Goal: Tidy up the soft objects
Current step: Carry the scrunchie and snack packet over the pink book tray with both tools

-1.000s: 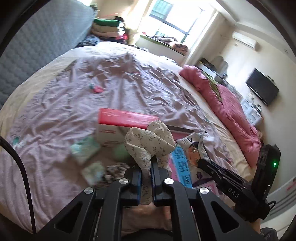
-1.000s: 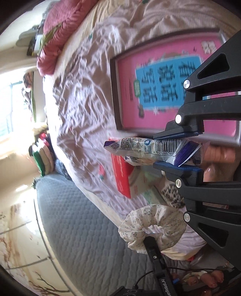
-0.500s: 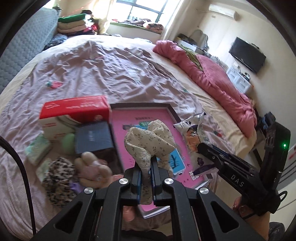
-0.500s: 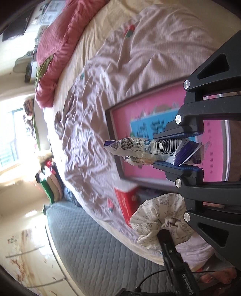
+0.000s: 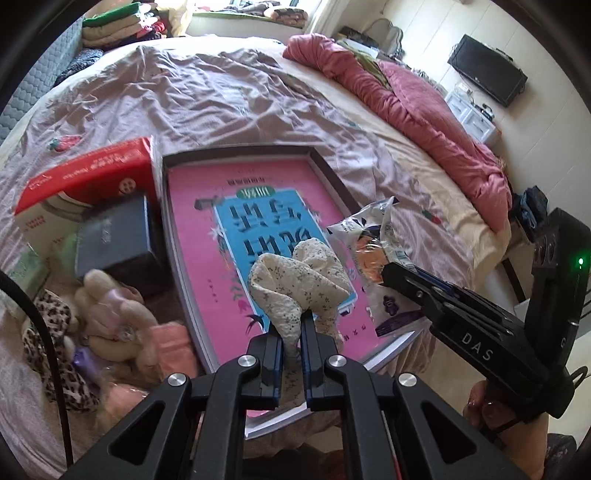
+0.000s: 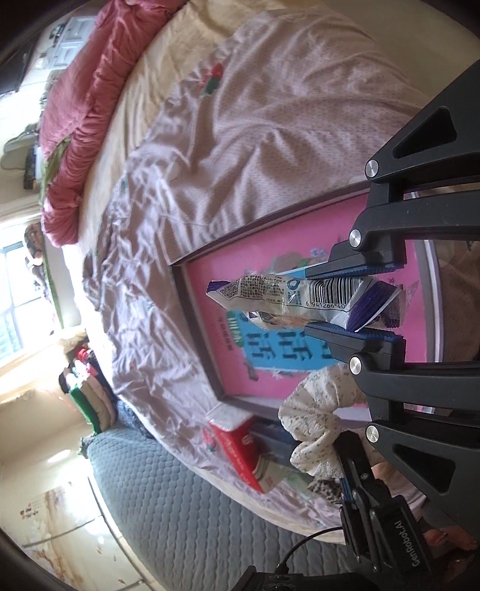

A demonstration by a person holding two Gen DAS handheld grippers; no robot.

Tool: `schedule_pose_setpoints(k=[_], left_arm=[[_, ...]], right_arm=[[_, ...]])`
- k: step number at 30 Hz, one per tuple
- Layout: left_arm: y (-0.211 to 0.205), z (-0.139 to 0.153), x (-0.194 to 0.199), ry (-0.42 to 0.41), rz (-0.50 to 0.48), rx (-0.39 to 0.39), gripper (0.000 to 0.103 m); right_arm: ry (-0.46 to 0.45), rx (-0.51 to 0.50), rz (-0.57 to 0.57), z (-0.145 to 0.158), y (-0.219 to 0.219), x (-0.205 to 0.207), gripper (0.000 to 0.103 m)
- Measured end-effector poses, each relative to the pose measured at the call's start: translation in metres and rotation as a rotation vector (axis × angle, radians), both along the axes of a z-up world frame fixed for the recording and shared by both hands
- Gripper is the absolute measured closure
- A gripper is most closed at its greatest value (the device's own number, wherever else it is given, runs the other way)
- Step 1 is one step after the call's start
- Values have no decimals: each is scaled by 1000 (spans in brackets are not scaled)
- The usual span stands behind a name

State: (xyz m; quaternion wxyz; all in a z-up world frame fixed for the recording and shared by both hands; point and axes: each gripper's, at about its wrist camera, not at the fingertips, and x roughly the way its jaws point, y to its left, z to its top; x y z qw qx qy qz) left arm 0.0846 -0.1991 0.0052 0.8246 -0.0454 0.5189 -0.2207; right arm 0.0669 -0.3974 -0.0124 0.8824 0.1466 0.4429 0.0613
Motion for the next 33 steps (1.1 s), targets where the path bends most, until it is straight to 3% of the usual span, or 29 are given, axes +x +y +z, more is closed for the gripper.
schedule_pose_setpoints(k=[10, 22, 33], left_arm=[[-11, -25, 3, 57, -27, 31, 95], [-16, -33, 4, 64, -37, 63, 95], [-14, -37, 4, 81, -29, 69, 94]], right_arm=[[67, -6, -1, -24, -3, 1, 80], [99, -118, 9, -34, 2, 1, 79], [121, -137, -6, -42, -3, 0, 74]])
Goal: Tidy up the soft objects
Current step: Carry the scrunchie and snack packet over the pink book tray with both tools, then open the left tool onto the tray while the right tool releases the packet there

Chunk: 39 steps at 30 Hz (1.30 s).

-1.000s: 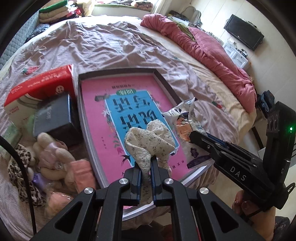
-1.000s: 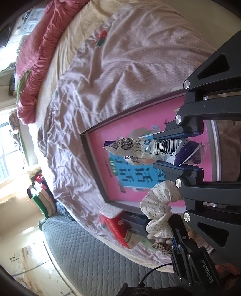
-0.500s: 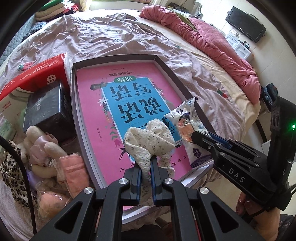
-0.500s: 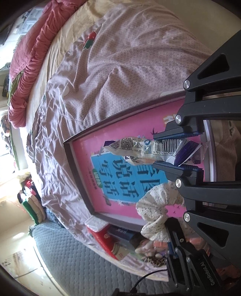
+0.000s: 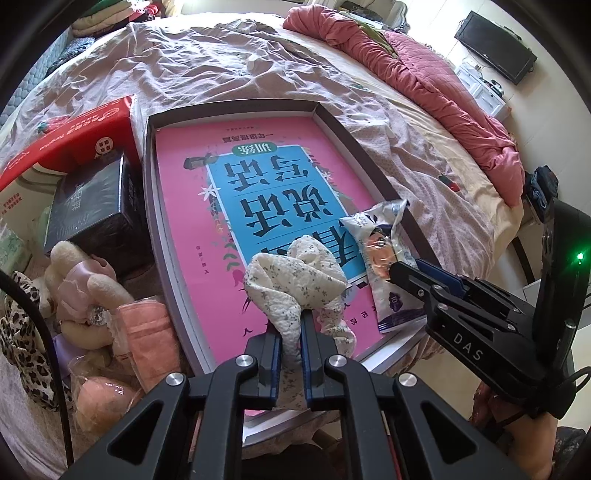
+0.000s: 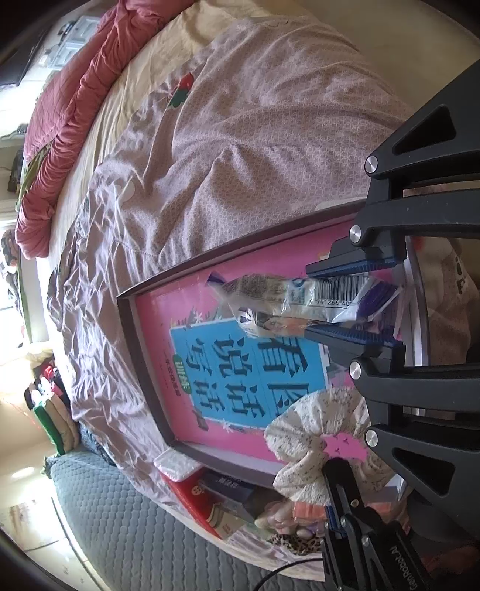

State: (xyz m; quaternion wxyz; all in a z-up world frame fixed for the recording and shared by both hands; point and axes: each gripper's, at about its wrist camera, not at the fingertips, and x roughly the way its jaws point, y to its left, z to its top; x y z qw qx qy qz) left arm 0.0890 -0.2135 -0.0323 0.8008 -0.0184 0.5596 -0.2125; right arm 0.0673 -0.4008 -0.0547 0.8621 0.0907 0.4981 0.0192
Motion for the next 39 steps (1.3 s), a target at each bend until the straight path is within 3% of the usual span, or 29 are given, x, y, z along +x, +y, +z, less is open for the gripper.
schedule_pose_setpoints(k=[8, 12, 15, 23, 30, 39], left_arm=[[0, -1, -1, 6, -3, 6, 90], [-1, 0, -1, 3, -7, 14, 74], [0, 1, -1, 0, -10, 8, 70], [1, 11, -5, -29, -15, 14, 43], [4, 26, -12, -67, -16, 19, 35], [32, 62, -26, -157, 42, -6, 27]], right_arm=[[-5, -50, 11, 2, 5, 0, 68], [-17, -84, 18, 7, 7, 0, 56], [-31, -106, 17, 11, 9, 0, 50], [-48, -134, 11, 18, 10, -1, 41], [-79, -153, -1, 27, 10, -4, 29], [-181, -133, -11, 54, 13, -11, 26]])
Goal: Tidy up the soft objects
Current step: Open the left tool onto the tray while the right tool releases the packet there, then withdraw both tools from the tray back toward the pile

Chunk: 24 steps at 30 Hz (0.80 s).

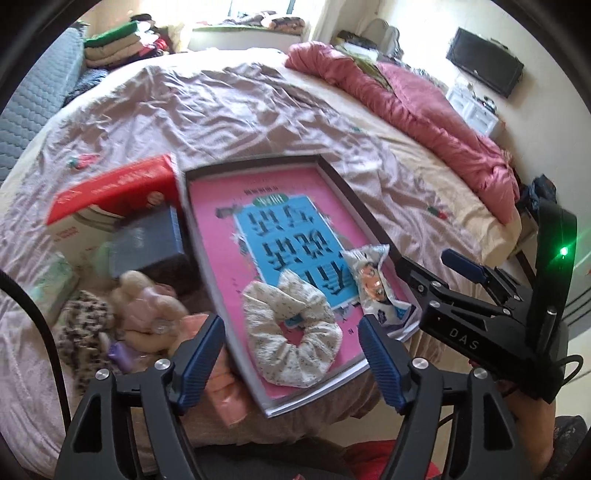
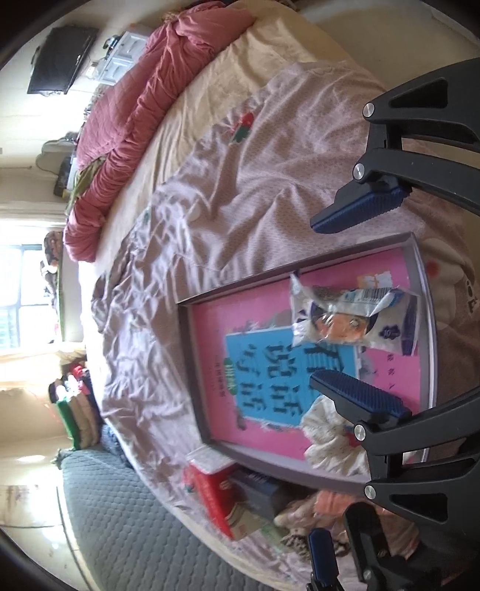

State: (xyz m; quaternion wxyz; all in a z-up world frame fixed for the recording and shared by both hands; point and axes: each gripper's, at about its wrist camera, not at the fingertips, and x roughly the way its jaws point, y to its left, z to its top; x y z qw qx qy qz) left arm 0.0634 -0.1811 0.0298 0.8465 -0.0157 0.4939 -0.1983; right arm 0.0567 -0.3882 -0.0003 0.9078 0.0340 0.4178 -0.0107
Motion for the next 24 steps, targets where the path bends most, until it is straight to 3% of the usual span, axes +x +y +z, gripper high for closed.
schedule_pose_setpoints(k=[13, 24], left_arm=[[85, 38, -3, -78, 183, -2, 25], [145, 37, -10, -68, 299, 4, 25]], right_arm=[[-71, 20, 95, 28, 31, -6, 25], [-113, 22, 245, 52, 77, -14, 23]])
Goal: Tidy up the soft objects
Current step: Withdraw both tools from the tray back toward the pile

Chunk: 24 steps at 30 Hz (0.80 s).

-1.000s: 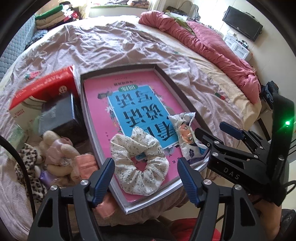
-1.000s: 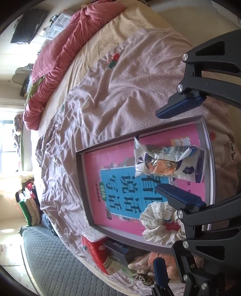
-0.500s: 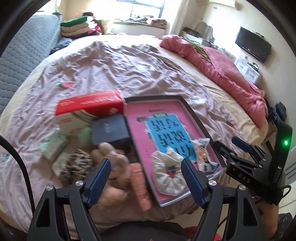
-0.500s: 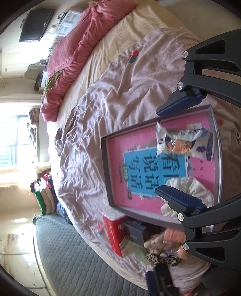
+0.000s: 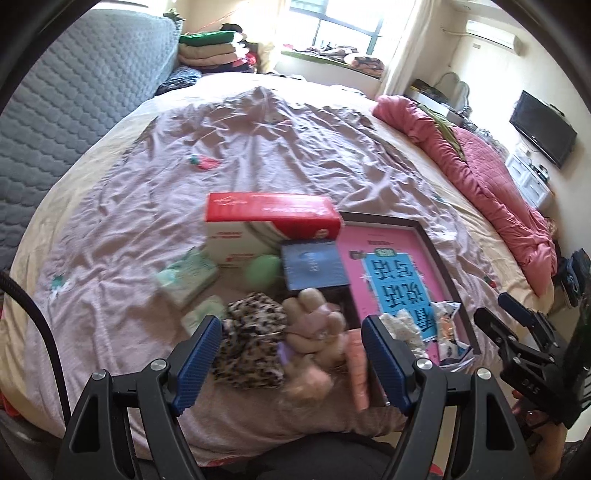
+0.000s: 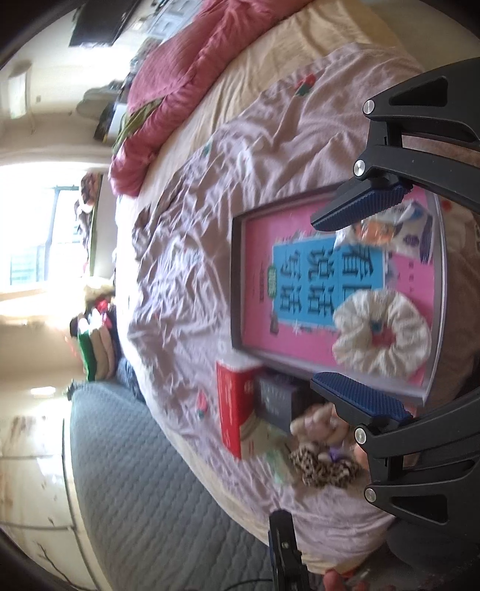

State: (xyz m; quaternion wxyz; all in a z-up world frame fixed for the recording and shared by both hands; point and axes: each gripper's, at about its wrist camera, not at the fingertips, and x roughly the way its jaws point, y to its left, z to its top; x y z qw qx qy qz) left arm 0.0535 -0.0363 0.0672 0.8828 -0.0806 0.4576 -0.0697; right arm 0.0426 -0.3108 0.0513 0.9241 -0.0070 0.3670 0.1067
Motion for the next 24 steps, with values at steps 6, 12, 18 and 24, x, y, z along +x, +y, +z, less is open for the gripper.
schedule_pose_setpoints(k=[6, 12, 18, 24], left_arm=[[12, -14, -8, 47, -2, 7, 25], [23, -30, -16, 84, 15, 18, 25], [38, -43, -18, 117, 45, 14, 25], [45, -57, -17, 141, 55, 6, 25]], right_arm=[[2, -33, 82, 1, 26, -4, 23], [14, -83, 211, -6, 59, -11, 23], [40, -101, 363, -16, 96, -18, 23], [87, -129, 474, -36, 127, -21, 23]])
